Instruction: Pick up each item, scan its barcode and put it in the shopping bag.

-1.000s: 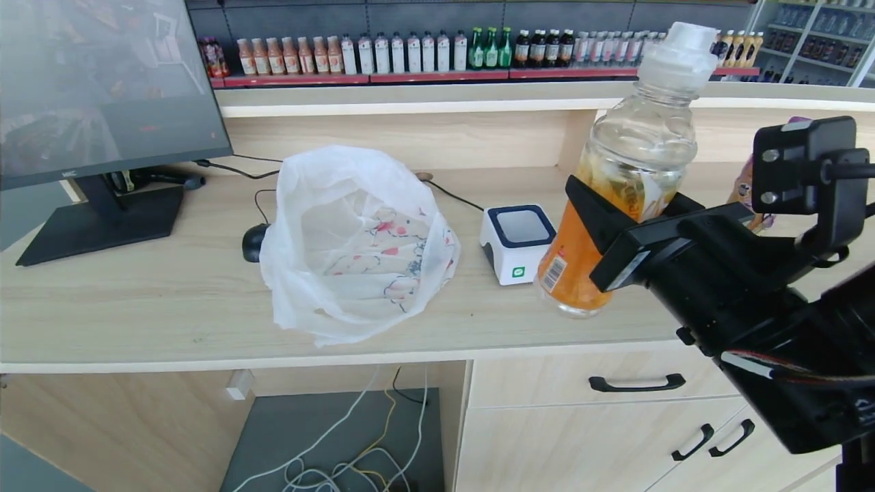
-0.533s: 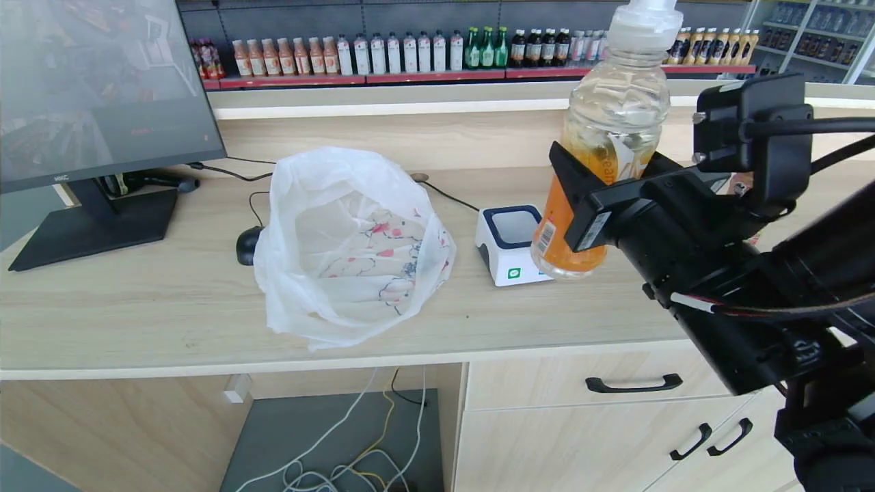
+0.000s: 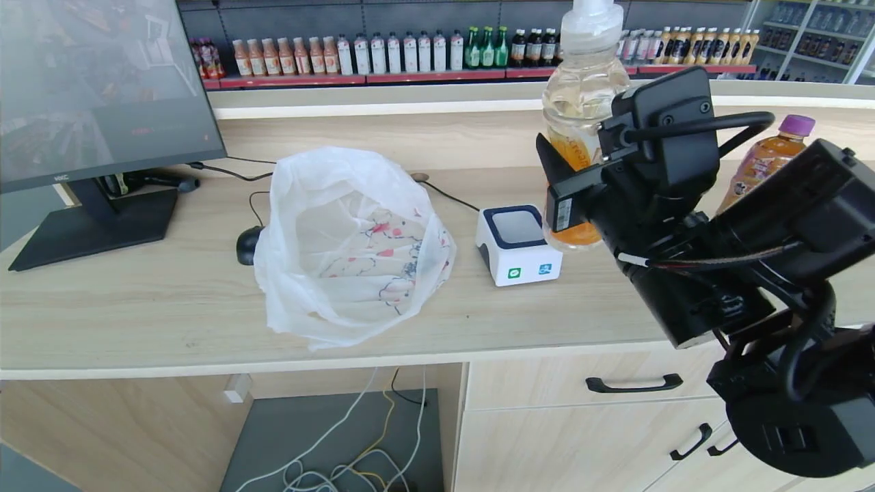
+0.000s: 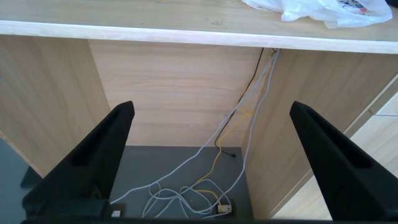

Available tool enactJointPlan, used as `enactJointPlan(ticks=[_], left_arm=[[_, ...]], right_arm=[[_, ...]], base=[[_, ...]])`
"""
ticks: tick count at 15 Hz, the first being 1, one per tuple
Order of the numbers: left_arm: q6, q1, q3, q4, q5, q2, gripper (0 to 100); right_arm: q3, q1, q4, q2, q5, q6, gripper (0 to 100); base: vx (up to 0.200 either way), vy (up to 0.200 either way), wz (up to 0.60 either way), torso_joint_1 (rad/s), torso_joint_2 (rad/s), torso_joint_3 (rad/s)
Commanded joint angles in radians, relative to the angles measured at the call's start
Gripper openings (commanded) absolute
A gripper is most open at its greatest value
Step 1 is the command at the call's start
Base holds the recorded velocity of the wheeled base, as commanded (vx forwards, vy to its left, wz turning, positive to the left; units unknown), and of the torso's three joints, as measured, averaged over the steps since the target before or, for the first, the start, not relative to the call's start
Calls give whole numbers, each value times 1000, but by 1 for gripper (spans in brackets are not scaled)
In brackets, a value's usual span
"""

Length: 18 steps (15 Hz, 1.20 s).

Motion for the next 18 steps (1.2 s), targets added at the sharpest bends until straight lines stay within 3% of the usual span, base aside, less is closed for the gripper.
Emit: enactJointPlan(ticks=[1,8,12,18], left_arm=[[0,0,0,-1,1,0,100],[0,0,0,-1,1,0,100],[0,0,0,-1,-1,0,100],[0,0,0,-1,1,0,100]], right_arm=[[-11,-12,-1,5,28,-18,0],[-142,-134,225,7,389,-85,0],[-149,-228,236,11,580,-145,0],[-189,-234,234,76,775,-254,0]], base=[[0,0,0,0,0,0],[0,0,0,0,0,0],[0,0,0,0,0,0],[0,0,0,0,0,0]])
